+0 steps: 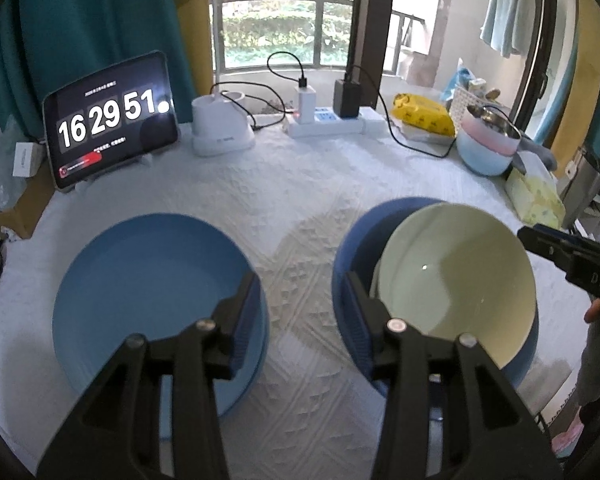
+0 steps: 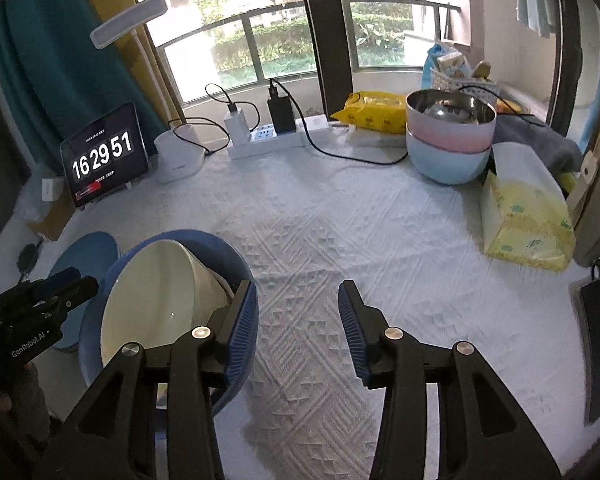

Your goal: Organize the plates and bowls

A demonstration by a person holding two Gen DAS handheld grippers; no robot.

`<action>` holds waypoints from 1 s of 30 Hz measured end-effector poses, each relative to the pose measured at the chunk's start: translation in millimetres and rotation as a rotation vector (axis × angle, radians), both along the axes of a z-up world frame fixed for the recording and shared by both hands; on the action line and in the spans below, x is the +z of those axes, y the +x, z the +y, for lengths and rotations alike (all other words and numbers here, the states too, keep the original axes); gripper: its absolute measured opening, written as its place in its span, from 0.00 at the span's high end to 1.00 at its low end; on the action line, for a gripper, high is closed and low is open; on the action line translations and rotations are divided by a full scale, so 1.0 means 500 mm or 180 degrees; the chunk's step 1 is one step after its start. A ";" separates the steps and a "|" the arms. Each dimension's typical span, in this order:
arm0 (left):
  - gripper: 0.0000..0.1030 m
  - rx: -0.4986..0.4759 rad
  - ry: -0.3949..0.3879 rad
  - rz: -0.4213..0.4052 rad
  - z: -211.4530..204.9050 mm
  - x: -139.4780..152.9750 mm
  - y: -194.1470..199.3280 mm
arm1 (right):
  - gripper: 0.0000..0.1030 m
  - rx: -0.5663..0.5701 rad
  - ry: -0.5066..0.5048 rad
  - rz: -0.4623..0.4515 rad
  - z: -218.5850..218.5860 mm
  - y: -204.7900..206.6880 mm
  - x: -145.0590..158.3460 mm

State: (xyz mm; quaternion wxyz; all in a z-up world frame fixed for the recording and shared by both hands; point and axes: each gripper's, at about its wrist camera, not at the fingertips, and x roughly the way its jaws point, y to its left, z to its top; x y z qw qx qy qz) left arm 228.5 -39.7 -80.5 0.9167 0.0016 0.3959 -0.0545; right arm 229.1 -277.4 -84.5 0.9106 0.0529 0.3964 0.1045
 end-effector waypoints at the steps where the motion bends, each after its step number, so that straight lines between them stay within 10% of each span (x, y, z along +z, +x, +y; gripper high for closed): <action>1: 0.57 -0.0009 -0.0014 0.0009 0.001 -0.003 0.000 | 0.56 0.0024 0.0024 0.0020 0.000 0.001 -0.004; 30: 0.55 -0.0022 0.0106 0.0311 -0.016 -0.036 0.028 | 0.48 0.0178 0.0372 0.0314 -0.013 0.044 -0.077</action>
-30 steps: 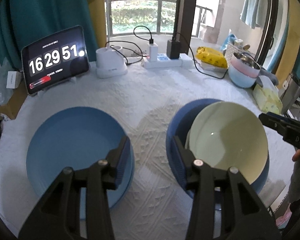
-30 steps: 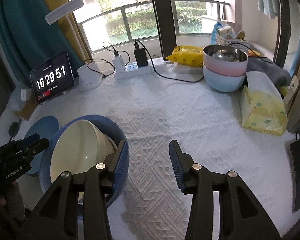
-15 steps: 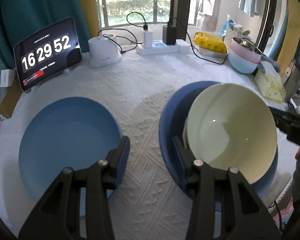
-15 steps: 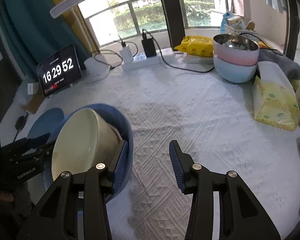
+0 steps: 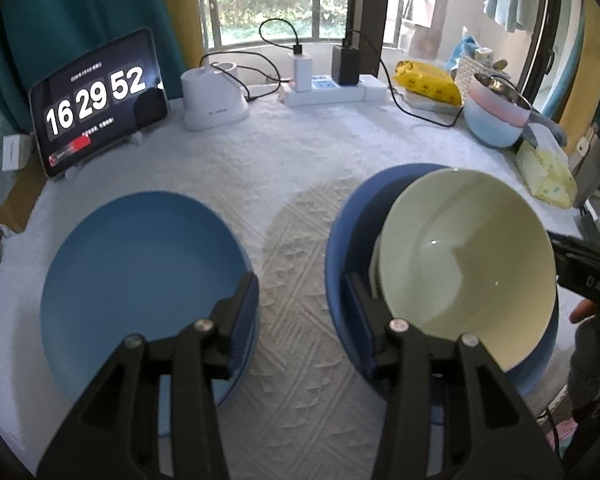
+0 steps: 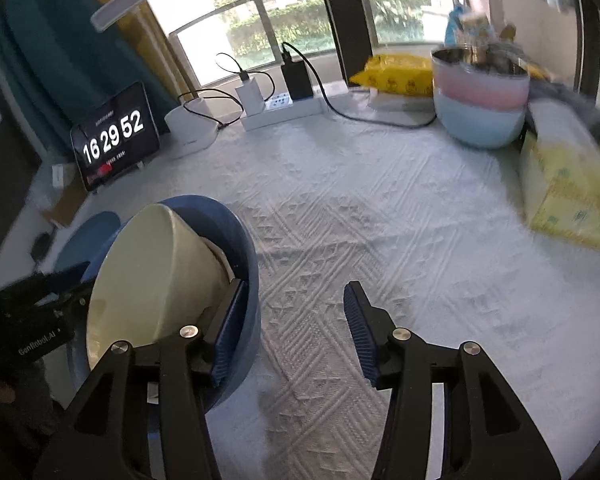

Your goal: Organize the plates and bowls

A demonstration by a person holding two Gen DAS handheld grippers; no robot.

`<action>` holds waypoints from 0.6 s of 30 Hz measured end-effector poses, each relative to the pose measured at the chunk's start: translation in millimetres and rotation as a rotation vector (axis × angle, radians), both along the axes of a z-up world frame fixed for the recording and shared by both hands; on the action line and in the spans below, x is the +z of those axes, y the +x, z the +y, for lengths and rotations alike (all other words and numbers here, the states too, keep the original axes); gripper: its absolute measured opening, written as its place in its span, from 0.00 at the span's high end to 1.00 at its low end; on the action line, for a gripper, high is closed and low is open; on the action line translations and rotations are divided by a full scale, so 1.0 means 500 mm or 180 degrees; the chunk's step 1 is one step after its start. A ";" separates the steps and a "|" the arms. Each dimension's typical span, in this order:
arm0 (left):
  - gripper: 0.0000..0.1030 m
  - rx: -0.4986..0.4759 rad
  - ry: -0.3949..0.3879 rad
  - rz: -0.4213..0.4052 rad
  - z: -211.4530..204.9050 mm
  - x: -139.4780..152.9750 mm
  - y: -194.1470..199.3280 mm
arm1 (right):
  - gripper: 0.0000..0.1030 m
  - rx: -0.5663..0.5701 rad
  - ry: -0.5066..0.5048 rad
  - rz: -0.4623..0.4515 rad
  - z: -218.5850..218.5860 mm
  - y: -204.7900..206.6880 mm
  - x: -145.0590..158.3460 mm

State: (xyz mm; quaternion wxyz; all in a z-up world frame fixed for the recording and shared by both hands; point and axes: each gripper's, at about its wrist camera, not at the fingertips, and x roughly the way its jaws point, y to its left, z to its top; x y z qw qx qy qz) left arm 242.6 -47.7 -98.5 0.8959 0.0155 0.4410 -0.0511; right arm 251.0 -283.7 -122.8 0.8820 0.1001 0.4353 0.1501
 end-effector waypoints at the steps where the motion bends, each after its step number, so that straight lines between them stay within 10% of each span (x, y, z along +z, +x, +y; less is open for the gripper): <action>1: 0.55 0.0002 -0.0002 0.0006 0.001 0.000 0.000 | 0.46 -0.0011 0.0026 0.0041 -0.003 0.003 -0.001; 13: 0.57 0.0400 -0.0341 -0.0165 0.008 -0.010 -0.027 | 0.45 -0.0018 0.0192 0.0070 -0.010 0.010 -0.009; 18: 0.76 0.0279 -0.0343 -0.0226 -0.004 -0.006 -0.033 | 0.71 -0.0026 0.0255 -0.0038 0.011 -0.010 0.001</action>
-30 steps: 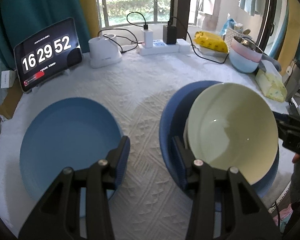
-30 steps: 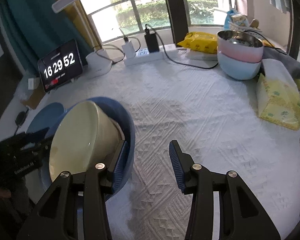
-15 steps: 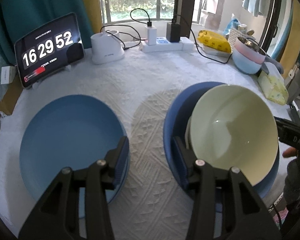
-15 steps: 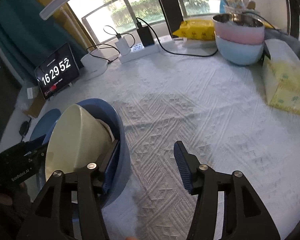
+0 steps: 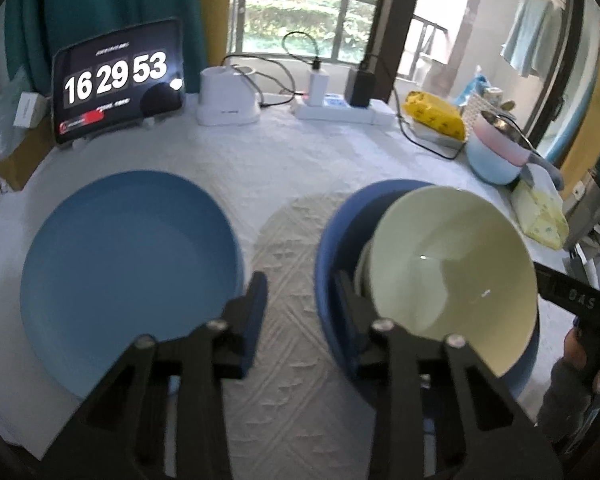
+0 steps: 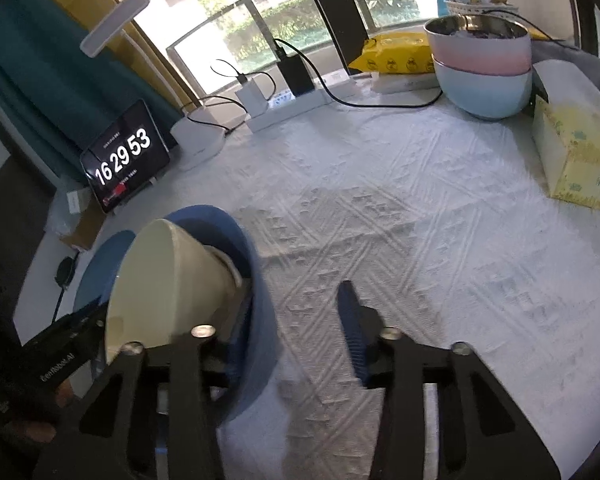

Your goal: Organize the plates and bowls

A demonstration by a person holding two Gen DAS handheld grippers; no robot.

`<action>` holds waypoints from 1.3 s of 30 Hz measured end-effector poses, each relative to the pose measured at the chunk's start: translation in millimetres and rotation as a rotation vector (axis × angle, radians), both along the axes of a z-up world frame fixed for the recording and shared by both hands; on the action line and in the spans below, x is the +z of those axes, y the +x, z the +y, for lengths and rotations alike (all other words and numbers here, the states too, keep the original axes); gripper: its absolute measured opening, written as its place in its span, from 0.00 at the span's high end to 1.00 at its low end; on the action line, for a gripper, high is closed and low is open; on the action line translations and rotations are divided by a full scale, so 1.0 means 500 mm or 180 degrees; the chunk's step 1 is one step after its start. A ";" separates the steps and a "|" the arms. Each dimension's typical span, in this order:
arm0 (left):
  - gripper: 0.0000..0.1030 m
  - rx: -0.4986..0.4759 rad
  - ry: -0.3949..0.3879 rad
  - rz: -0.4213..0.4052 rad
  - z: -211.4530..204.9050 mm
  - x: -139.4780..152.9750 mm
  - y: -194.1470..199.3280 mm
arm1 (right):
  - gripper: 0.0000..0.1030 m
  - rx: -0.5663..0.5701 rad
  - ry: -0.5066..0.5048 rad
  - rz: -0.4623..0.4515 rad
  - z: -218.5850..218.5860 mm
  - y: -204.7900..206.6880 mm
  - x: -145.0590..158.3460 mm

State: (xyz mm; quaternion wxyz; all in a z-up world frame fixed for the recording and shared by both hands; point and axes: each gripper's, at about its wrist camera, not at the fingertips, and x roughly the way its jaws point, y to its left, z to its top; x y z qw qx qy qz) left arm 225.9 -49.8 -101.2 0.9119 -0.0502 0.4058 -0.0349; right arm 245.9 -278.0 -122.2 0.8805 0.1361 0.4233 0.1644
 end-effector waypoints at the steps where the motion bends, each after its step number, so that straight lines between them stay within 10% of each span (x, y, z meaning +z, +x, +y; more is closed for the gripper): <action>1: 0.78 -0.0026 0.0046 -0.0031 -0.007 0.001 -0.002 | 0.80 -0.0003 -0.0009 -0.0019 0.006 -0.003 0.003; 5: 0.92 -0.0084 0.0028 -0.0084 -0.017 0.001 -0.001 | 0.90 -0.0143 0.0056 -0.0073 0.020 -0.015 0.007; 39: 0.93 -0.0245 -0.0144 -0.0181 -0.022 0.036 -0.009 | 0.91 -0.0453 0.0150 -0.0094 0.004 -0.042 0.034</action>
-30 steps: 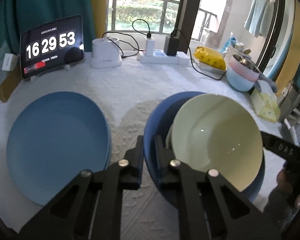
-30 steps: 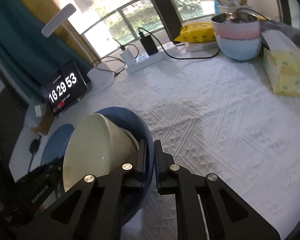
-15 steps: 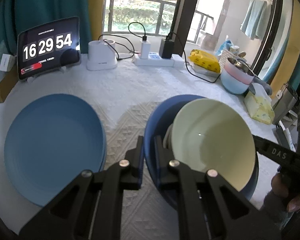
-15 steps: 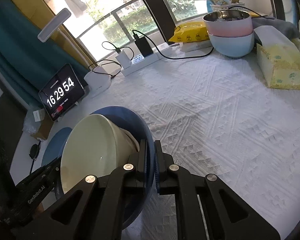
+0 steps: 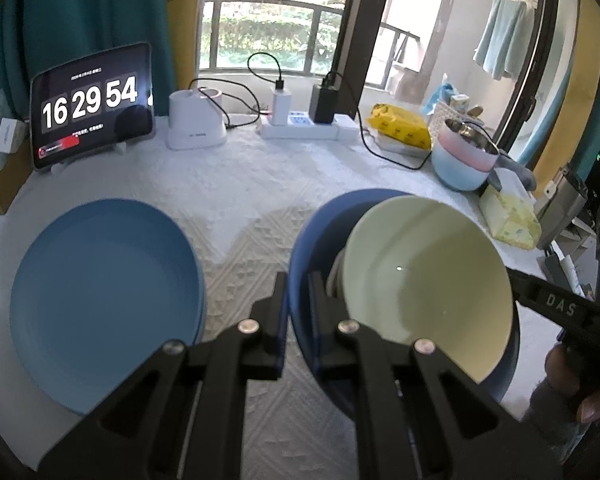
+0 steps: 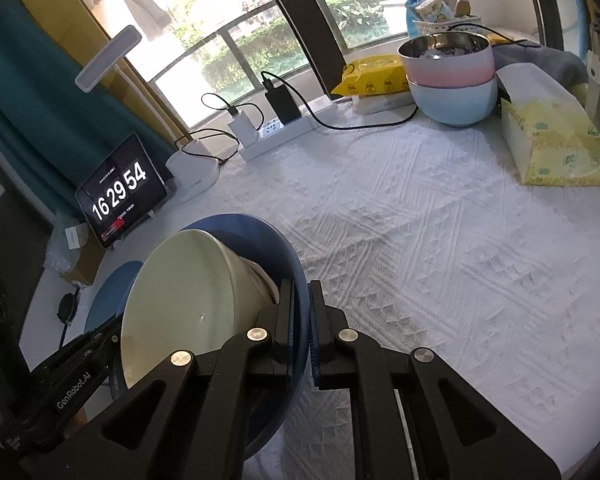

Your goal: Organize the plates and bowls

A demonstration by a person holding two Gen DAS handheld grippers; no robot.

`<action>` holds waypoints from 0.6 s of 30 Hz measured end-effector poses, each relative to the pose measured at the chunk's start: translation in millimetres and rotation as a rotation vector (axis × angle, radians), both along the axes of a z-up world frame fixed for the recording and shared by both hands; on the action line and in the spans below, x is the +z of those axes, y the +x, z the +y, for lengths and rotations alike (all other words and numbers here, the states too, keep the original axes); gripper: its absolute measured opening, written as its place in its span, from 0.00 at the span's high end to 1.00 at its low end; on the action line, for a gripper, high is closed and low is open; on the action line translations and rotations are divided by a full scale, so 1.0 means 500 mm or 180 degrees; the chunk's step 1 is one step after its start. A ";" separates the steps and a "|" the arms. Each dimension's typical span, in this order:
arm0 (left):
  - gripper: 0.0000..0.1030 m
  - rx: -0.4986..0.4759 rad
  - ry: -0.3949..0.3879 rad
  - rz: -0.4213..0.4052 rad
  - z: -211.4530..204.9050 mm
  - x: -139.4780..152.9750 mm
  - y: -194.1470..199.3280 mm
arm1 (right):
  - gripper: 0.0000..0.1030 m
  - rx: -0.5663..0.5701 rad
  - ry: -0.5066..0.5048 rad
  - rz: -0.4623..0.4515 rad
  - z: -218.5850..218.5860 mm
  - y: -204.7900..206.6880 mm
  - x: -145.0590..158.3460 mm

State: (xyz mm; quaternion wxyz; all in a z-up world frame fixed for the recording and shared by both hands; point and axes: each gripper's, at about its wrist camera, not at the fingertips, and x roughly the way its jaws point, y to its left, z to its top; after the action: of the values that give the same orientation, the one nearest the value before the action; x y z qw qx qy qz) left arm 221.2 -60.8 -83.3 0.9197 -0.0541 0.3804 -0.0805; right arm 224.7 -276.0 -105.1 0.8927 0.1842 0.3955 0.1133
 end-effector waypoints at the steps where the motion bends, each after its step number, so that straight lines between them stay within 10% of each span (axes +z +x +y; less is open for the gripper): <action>1: 0.93 0.0000 -0.0003 -0.0009 0.001 0.003 -0.001 | 0.91 0.0000 -0.0002 -0.0008 0.000 -0.002 0.002; 18: 0.93 0.0056 -0.0124 -0.0173 0.035 0.046 -0.022 | 0.91 0.0067 -0.0106 -0.0191 0.035 -0.010 0.067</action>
State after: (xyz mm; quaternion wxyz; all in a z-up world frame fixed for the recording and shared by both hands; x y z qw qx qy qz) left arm 210.4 -43.3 -60.2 0.9292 -0.0731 0.3531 -0.0812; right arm 219.8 -258.4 -71.4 0.9058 0.1617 0.3723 0.1215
